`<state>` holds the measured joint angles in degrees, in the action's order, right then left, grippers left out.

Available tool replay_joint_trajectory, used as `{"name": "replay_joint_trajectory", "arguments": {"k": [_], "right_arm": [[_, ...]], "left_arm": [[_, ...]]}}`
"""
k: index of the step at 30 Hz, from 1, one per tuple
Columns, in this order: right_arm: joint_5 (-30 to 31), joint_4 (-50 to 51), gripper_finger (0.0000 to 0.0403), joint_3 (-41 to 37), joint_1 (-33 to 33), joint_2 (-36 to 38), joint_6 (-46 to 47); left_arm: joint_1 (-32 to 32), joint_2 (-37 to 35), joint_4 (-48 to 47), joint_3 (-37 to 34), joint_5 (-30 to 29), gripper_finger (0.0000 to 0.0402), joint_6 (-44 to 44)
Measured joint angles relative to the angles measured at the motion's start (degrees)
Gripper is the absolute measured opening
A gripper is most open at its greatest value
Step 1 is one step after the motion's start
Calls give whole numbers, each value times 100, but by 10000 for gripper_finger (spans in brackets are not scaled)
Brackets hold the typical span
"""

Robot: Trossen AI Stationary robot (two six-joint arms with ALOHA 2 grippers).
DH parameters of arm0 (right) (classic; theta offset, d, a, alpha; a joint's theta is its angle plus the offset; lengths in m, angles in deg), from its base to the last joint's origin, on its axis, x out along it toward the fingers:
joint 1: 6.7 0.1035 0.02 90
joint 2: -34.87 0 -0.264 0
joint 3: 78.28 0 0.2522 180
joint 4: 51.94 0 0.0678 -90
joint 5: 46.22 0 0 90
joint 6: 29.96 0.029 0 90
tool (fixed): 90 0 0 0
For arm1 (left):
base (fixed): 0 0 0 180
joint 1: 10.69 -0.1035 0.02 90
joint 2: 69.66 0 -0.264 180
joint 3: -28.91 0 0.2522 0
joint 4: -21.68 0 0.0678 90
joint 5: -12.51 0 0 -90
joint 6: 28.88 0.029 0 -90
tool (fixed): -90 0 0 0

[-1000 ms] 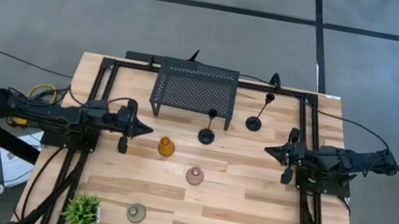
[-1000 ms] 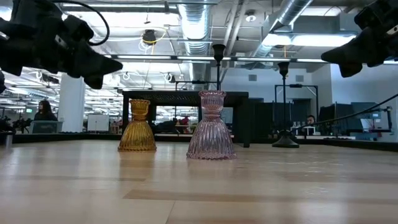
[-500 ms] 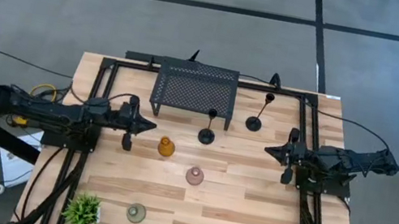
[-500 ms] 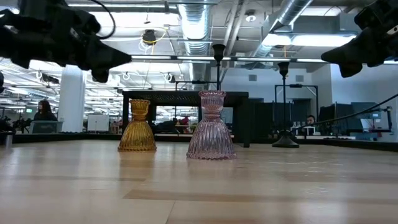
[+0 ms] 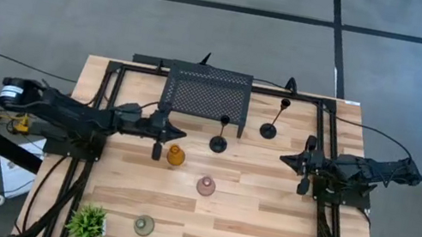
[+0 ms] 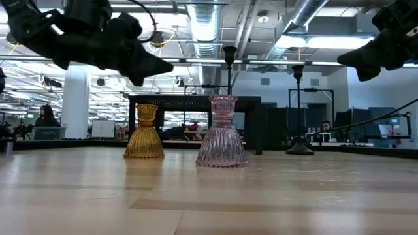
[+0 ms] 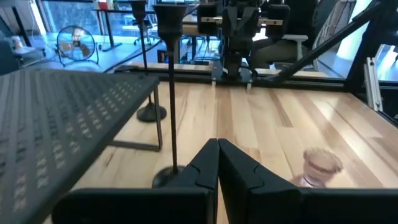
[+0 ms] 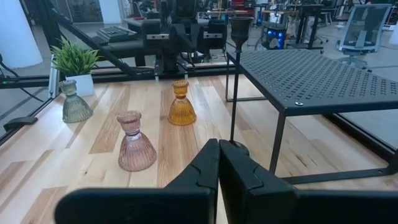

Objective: Pick & Place candle stick holders
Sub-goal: Put the bottom black candle holder on the shelf

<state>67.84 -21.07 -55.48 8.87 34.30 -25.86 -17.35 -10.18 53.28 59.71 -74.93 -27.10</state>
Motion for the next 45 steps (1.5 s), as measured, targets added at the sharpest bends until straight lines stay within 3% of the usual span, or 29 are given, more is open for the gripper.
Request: {"name": "replay_joint_trajectory", "arguments": {"k": [13,18,32,45], "right_arm": [[0,0,0,-2,0,0,-2],[0,-1,0,-1,2,0,-3],[10,-2,0,-1,0,0,-11],[55,-13,0,-2,1,0,-4]], "left_arm": [[-4,1321,183,1025,-130,18,592],[-11,1719,224,1313,-631,55,594],[-7,2373,269,1938,-643,171,570],[-7,3002,395,2530,-639,212,483]]}}
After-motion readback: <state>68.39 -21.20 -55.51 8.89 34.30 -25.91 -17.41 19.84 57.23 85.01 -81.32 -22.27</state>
